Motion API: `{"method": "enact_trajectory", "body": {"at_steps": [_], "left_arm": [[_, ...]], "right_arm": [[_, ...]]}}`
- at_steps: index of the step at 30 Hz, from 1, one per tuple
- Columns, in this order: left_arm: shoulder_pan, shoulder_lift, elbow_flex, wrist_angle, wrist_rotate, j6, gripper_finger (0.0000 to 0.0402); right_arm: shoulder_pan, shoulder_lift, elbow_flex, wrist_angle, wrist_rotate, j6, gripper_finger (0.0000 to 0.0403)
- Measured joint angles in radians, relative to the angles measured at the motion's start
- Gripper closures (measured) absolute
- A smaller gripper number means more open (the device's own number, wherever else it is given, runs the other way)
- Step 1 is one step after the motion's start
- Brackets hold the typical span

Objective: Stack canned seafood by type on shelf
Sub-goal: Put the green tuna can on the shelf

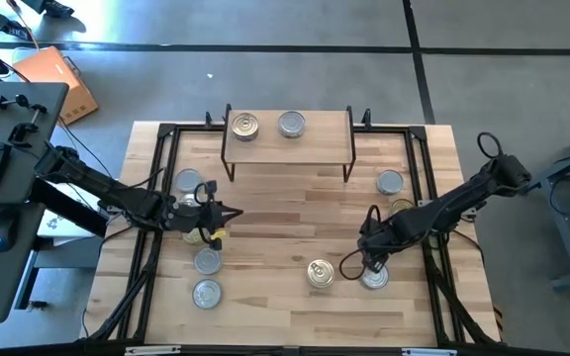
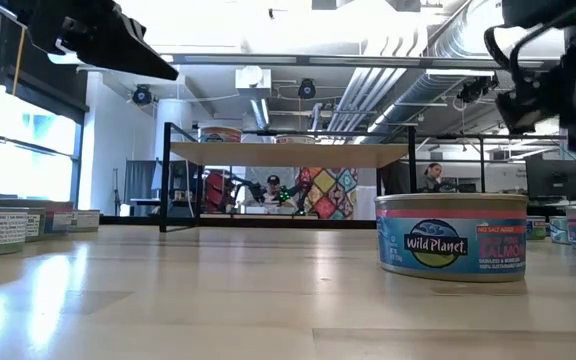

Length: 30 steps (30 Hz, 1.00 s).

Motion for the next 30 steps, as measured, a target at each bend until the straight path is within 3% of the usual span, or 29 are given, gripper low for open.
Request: {"method": "enact_trajectory", "body": {"at_steps": [5, 11, 17, 23, 30], "left_arm": [[0.0, 0.0, 0.0, 0.0, 0.0, 0.001, 0.0401], [0.0, 0.0, 0.0, -0.007, 0.0, -0.002, 0.0401], [0.0, 0.0, 0.0, -0.015, 0.001, -0.022, 0.0401], [0.0, 0.0, 0.0, -0.054, 0.002, -0.052, 0.0401], [0.0, 0.0, 0.0, -0.061, 0.002, -0.052, 0.0401]], "right_arm": [[0.0, -0.014, 0.129, -0.137, 0.032, -0.042, 0.0325], [-0.012, -0.015, 0.31, -0.401, 0.192, -0.021, 0.0393], [-0.082, -0.015, 0.352, -0.51, 0.24, -0.01, 0.0395], [-0.159, -0.015, 0.245, -0.383, 0.109, -0.147, 0.0402], [-0.15, -0.013, 0.084, 0.021, -0.151, -0.209, 0.0402]]}}
